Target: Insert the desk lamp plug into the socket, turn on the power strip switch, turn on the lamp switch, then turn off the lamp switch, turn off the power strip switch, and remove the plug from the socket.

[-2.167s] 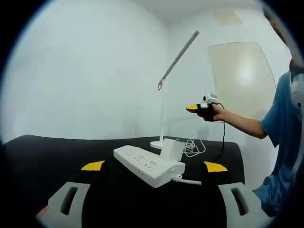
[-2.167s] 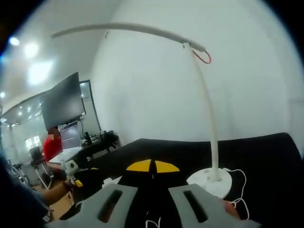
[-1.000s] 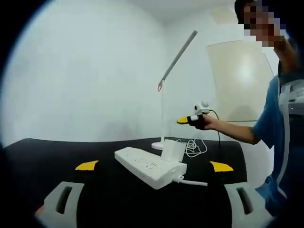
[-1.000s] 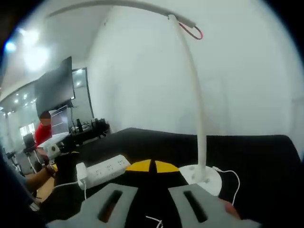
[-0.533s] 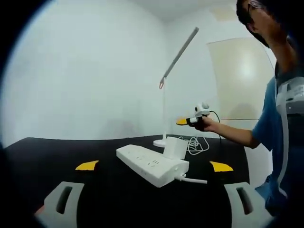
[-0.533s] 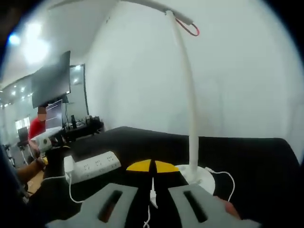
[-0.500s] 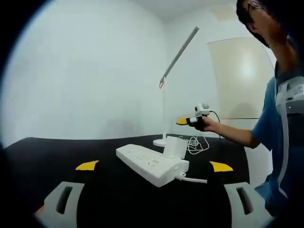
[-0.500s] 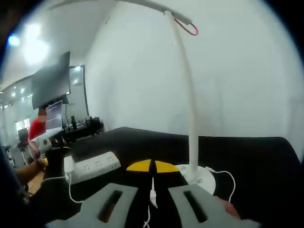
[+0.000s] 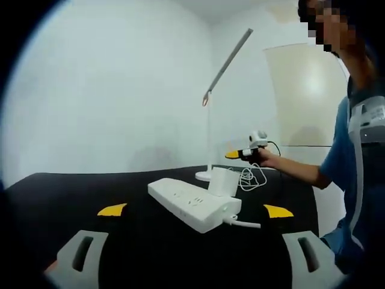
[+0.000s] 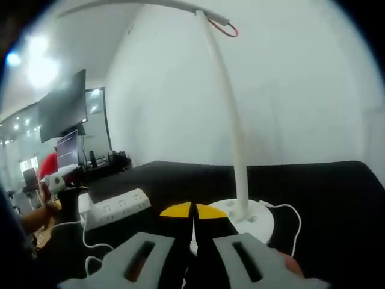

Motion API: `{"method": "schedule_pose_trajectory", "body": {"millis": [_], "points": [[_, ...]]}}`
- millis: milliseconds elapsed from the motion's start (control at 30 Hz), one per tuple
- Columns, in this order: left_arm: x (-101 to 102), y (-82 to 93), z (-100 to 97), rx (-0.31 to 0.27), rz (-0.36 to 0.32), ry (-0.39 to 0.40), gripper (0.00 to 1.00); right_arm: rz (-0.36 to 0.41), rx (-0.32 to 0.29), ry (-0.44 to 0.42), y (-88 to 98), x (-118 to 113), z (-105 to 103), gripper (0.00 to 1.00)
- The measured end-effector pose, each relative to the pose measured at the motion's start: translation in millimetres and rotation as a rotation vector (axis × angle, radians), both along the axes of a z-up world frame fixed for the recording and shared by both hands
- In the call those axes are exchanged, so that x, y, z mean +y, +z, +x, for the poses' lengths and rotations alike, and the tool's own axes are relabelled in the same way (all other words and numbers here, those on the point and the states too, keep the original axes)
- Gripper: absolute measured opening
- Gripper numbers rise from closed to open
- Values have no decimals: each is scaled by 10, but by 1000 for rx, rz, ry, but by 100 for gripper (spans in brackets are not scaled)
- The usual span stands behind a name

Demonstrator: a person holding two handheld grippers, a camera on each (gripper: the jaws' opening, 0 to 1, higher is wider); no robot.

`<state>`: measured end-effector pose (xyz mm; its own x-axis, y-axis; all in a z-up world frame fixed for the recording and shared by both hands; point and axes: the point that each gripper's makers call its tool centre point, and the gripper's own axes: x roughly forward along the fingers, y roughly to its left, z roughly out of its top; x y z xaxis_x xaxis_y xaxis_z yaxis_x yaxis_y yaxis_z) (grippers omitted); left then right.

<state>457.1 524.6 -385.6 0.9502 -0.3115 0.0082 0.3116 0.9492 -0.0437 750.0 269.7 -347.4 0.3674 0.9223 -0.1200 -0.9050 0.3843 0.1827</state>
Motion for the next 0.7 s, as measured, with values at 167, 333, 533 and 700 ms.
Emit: {"method": "schedule_pose_trajectory", "body": {"millis": [167,333,533,700], "points": [[6,-11,3,5,2,6,85,14,1,-1,20,-35,11,3],[13,-8,4,4,2,11,84,21,3,-7,18,-59,38,4],[25,-23,11,10,4,10,84,18,3,-6,3,-61,57,4],[29,-23,13,10,5,10,83,12,-3,-6,-5,-55,40,4]]}}
